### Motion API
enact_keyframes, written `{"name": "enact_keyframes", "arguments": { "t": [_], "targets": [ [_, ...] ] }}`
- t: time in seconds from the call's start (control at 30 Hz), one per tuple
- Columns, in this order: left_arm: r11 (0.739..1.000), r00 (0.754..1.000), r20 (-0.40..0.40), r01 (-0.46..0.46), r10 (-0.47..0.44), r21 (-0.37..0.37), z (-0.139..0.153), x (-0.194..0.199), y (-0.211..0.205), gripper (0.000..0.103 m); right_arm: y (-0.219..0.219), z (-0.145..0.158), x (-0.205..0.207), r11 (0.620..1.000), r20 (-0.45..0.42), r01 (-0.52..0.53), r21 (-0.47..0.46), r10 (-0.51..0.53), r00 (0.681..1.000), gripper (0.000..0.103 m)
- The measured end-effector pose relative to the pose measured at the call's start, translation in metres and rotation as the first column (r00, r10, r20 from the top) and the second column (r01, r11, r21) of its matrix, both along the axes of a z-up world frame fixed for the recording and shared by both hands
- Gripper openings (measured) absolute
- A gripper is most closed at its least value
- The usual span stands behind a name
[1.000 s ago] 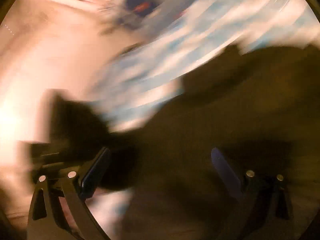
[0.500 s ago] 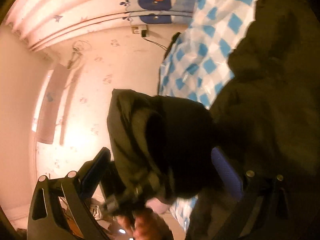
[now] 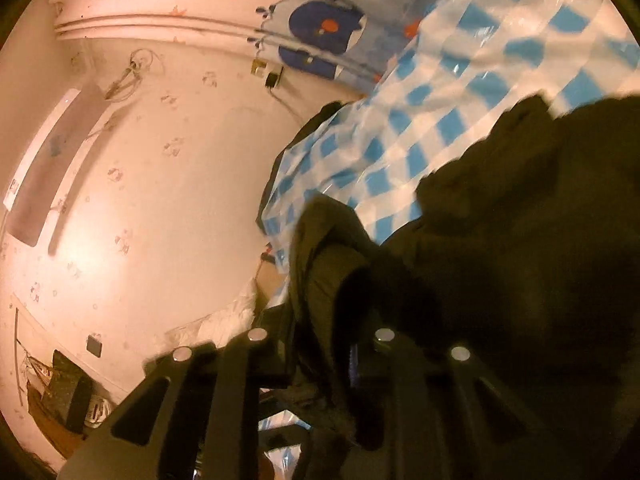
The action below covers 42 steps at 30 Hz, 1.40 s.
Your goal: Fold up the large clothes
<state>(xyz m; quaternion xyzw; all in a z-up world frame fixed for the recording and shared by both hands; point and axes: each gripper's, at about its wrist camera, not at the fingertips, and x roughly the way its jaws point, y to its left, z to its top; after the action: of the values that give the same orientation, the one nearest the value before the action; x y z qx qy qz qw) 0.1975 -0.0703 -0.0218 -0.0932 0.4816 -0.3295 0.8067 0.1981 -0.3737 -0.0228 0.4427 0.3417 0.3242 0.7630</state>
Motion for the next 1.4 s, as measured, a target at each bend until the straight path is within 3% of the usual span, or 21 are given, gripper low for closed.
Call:
{"name": "enact_keyframes", "arguments": {
  "t": [0.13, 0.27, 0.37, 0.43, 0.47, 0.53, 0.6, 0.63, 0.7, 0.8, 0.9, 0.93, 1.0, 1.03, 1.1, 1.13, 1.23, 1.3, 1.33, 1.37, 1.4],
  "targets": [
    [0.999, 1.0, 0.028, -0.007, 0.006, 0.032, 0.005, -0.012, 0.026, 0.066, -0.042, 0.025, -0.014, 0.991, -0.006, 0.02, -0.129, -0.021, 1.0, 0.019],
    [0.987, 0.987, 0.037, -0.156, 0.158, -0.044, 0.02, 0.005, 0.075, 0.075, -0.091, 0.051, -0.029, 0.953, -0.028, 0.059, -0.298, -0.071, 0.997, 0.018],
    [0.969, 0.973, 0.022, -0.228, 0.231, -0.098, 0.02, 0.031, 0.088, 0.079, -0.111, 0.051, -0.03, 0.925, -0.064, 0.059, -0.375, -0.089, 0.994, 0.018],
    [0.968, 0.971, 0.018, -0.236, 0.239, -0.086, 0.013, 0.038, 0.087, 0.079, -0.117, 0.038, -0.026, 0.895, -0.112, 0.038, -0.445, -0.098, 0.989, 0.018],
    [0.97, 0.972, 0.017, -0.235, 0.236, -0.064, 0.006, 0.044, 0.081, 0.079, -0.119, 0.021, -0.023, 0.881, -0.156, 0.02, -0.472, -0.106, 0.982, 0.018],
    [0.966, 0.968, 0.028, -0.252, 0.251, 0.057, -0.021, 0.061, 0.062, 0.079, -0.125, -0.011, -0.018, 0.868, -0.215, 0.008, -0.496, -0.132, 0.968, 0.018],
    [0.949, 0.966, 0.031, -0.26, 0.258, 0.18, -0.05, 0.074, 0.054, 0.079, -0.127, -0.054, -0.013, 0.858, -0.279, -0.01, -0.513, -0.155, 0.948, 0.019],
    [0.931, 0.968, 0.026, -0.247, 0.249, 0.268, -0.074, 0.084, 0.048, 0.079, -0.127, -0.071, -0.011, 0.857, -0.298, -0.015, -0.514, -0.163, 0.941, 0.025],
    [0.911, 0.971, 0.036, -0.235, 0.238, 0.339, -0.095, 0.088, 0.046, 0.079, -0.129, -0.094, -0.012, 0.877, -0.314, -0.015, -0.481, -0.156, 0.936, 0.028],
    [0.893, 0.962, 0.102, -0.274, 0.255, 0.356, -0.082, 0.078, 0.047, 0.079, -0.136, -0.092, -0.021, 0.886, -0.284, 0.009, -0.463, -0.157, 0.946, 0.035],
    [0.87, 0.926, 0.301, -0.333, 0.229, 0.362, -0.041, 0.052, 0.044, 0.079, -0.157, -0.072, -0.04, 0.875, -0.25, 0.082, -0.477, -0.224, 0.942, 0.046],
    [0.865, 0.907, 0.359, -0.353, 0.222, 0.357, -0.03, 0.045, 0.044, 0.079, -0.159, -0.061, -0.046, 0.854, -0.225, 0.119, -0.506, -0.264, 0.938, 0.051],
    [0.842, 0.85, 0.484, -0.407, 0.208, 0.354, -0.01, 0.034, 0.042, 0.081, -0.151, -0.02, -0.062, 0.751, -0.064, 0.242, -0.614, -0.353, 0.933, 0.059],
    [0.829, 0.829, 0.521, -0.429, 0.203, 0.359, -0.006, 0.034, 0.041, 0.082, -0.144, -0.007, -0.064, 0.726, -0.007, 0.279, -0.628, -0.364, 0.931, 0.069],
    [0.808, 0.812, 0.547, -0.454, 0.201, 0.376, -0.006, 0.04, 0.038, 0.083, -0.105, 0.019, -0.057, 0.711, 0.11, 0.295, -0.638, -0.296, 0.949, 0.075],
    [0.8, 0.81, 0.548, -0.462, 0.206, 0.383, -0.009, 0.045, 0.038, 0.083, -0.078, 0.022, -0.046, 0.67, 0.133, 0.269, -0.692, -0.247, 0.96, 0.075],
    [0.762, 0.813, 0.549, -0.478, 0.195, 0.437, -0.03, 0.062, 0.03, 0.083, -0.031, -0.005, -0.006, 0.559, 0.053, 0.146, -0.816, -0.18, 0.982, 0.075],
    [0.742, 0.826, 0.53, -0.475, 0.192, 0.473, -0.045, 0.072, 0.023, 0.083, -0.028, -0.052, 0.02, 0.448, -0.029, 0.075, -0.891, -0.221, 0.975, 0.075],
    [0.747, 0.848, 0.493, -0.453, 0.193, 0.487, -0.058, 0.079, 0.023, 0.084, -0.037, -0.076, 0.026, 0.451, -0.071, 0.045, -0.891, -0.238, 0.969, 0.076],
    [0.76, 0.868, 0.458, -0.427, 0.192, 0.491, -0.07, 0.084, 0.022, 0.084, -0.056, -0.101, 0.025, 0.526, -0.105, 0.047, -0.849, -0.256, 0.961, 0.076],
    [0.779, 0.878, 0.439, -0.407, 0.191, 0.477, -0.081, 0.085, 0.021, 0.086, -0.069, -0.111, 0.022, 0.565, -0.104, 0.067, -0.823, -0.265, 0.959, 0.076]
  ]
}}
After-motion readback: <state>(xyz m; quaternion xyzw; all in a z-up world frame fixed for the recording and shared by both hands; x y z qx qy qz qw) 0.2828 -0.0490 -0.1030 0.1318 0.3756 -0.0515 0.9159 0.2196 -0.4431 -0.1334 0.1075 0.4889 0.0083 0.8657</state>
